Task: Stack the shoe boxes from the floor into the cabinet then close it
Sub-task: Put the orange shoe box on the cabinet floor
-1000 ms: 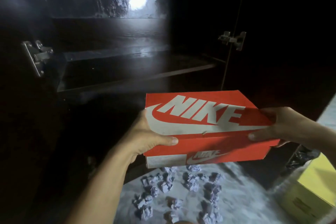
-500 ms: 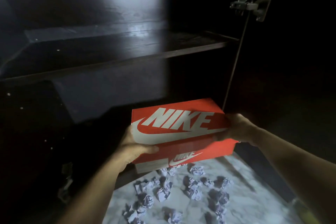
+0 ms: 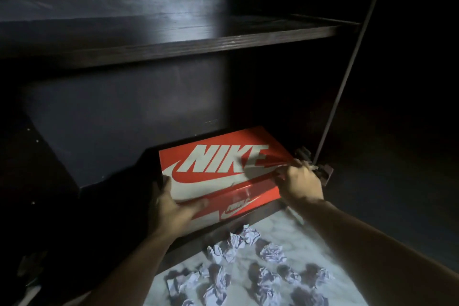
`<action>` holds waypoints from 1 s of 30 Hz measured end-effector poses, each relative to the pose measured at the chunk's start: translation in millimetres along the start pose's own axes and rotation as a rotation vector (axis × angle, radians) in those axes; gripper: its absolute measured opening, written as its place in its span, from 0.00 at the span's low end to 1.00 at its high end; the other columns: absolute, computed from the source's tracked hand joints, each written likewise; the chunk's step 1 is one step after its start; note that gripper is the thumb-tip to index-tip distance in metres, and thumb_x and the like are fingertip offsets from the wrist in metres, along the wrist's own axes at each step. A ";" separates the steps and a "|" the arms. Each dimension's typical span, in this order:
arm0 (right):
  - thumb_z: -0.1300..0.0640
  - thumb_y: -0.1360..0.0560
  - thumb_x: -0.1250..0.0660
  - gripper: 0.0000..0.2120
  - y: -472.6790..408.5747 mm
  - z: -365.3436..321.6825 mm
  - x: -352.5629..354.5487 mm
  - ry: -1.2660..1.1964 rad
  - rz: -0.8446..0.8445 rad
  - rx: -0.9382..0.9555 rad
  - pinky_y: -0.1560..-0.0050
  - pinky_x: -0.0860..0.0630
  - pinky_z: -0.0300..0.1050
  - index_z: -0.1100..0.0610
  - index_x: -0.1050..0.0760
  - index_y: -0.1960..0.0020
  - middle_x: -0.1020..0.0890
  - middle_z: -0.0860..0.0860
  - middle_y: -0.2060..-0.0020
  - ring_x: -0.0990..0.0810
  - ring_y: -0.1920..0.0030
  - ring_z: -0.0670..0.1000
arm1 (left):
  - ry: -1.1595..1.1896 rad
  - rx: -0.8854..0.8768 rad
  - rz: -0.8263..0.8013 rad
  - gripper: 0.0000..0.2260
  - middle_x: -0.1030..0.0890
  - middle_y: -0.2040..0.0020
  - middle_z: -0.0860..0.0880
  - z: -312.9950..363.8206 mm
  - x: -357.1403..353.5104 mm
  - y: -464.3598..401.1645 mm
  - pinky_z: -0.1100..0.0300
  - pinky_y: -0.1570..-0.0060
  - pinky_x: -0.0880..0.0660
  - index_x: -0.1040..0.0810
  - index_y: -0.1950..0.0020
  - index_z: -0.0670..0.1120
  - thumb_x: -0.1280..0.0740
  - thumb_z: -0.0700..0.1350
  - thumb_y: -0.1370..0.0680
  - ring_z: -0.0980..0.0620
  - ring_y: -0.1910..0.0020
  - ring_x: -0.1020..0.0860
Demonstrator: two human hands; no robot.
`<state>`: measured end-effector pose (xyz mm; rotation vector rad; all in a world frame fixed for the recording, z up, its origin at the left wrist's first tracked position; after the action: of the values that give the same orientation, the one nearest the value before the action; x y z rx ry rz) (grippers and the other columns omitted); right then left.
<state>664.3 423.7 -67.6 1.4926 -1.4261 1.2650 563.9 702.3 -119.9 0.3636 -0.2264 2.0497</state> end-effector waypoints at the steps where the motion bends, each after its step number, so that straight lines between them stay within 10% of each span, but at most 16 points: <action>1: 0.52 0.22 0.36 0.13 0.4 -9.4 -3.1 0.020 0.020 0.029 0.44 0.25 0.50 0.52 0.20 0.40 0.22 0.54 0.42 0.27 0.37 0.58 | -0.159 -0.034 0.089 0.29 0.20 0.41 0.47 4.4 5.5 -1.7 0.45 0.40 0.24 0.22 0.36 0.46 0.19 0.45 0.36 0.45 0.40 0.22; 5: 0.63 0.23 0.42 0.20 -6.6 -28.3 -25.8 0.000 -0.014 0.059 0.41 0.27 0.49 0.57 0.28 0.31 0.27 0.54 0.32 0.29 0.31 0.57 | -0.523 -0.235 0.293 0.17 0.20 0.42 0.42 29.9 9.5 -0.8 0.43 0.42 0.25 0.16 0.47 0.41 0.21 0.46 0.33 0.40 0.39 0.26; 12: 0.65 0.25 0.40 0.40 -36.1 -30.3 -57.9 0.009 -0.234 0.073 0.26 0.39 0.49 0.54 0.58 0.19 0.57 0.48 0.20 0.57 0.21 0.50 | -0.764 -0.198 0.105 0.25 0.34 0.26 0.47 21.6 -7.6 -31.7 0.50 0.29 0.35 0.33 0.25 0.48 0.34 0.52 0.22 0.45 0.26 0.36; 19: 0.61 0.23 0.37 0.44 -48.3 -21.9 -66.5 -0.024 -0.302 0.065 0.31 0.30 0.52 0.48 0.63 0.20 0.63 0.44 0.21 0.38 0.25 0.58 | -0.918 -0.231 -0.017 0.37 0.47 0.21 0.47 14.2 -27.9 -36.8 0.36 0.26 0.48 0.48 0.21 0.50 0.34 0.57 0.25 0.43 0.22 0.51; 25: 0.61 0.25 0.39 0.40 -23.6 -17.1 -31.3 -0.043 -0.328 0.059 0.28 0.34 0.48 0.50 0.56 0.19 0.54 0.48 0.20 0.39 0.24 0.56 | -0.979 -0.225 -0.111 0.44 0.54 0.20 0.46 34.6 -35.4 -27.5 0.34 0.28 0.61 0.55 0.20 0.49 0.32 0.59 0.26 0.43 0.21 0.60; 30: 0.53 0.27 0.34 0.30 19.7 3.8 37.9 0.011 -0.327 0.025 0.37 0.27 0.47 0.50 0.35 0.26 0.26 0.57 0.32 0.26 0.34 0.60 | -0.737 -0.250 -0.296 0.28 0.24 0.33 0.48 93.3 -63.9 8.6 0.46 0.31 0.34 0.25 0.34 0.52 0.26 0.58 0.32 0.46 0.33 0.28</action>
<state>642.5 406.2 -35.2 1.6530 -1.1055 1.0886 600.4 616.9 -54.7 0.9263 -0.8144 1.5011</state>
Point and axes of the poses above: each hand's wrist, its own y-axis away from the middle knuckle, its own x-axis out of the back of the hand, z = x × y, the point moved 10 cm from there along -y, towards the middle knuckle
